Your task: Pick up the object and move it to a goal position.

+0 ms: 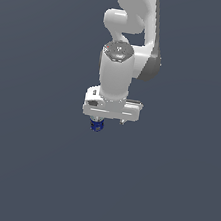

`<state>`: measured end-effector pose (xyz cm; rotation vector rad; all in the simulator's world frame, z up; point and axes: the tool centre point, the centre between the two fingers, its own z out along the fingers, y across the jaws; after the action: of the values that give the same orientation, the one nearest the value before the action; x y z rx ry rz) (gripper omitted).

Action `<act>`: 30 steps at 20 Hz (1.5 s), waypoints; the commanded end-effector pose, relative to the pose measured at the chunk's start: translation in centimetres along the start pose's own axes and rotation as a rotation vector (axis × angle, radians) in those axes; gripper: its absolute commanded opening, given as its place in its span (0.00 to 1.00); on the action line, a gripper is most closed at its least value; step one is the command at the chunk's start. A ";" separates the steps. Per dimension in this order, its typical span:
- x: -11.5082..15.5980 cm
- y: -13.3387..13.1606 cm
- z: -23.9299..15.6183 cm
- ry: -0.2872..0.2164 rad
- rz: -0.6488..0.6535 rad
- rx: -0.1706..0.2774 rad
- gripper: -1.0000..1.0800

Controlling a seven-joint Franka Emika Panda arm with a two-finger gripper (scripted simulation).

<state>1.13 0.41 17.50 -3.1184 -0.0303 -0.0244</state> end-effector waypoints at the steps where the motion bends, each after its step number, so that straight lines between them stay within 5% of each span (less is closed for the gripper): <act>1: 0.0 0.0 0.0 0.000 0.000 0.000 0.96; 10: 0.9 3.6 -2.1 0.038 0.031 -0.031 0.96; 20: 0.2 3.7 -1.4 0.033 0.080 -0.028 0.96; 30: -2.3 4.6 1.0 0.017 0.280 -0.024 0.96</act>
<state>-0.59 -4.05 16.78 -3.1213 0.3481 -0.0525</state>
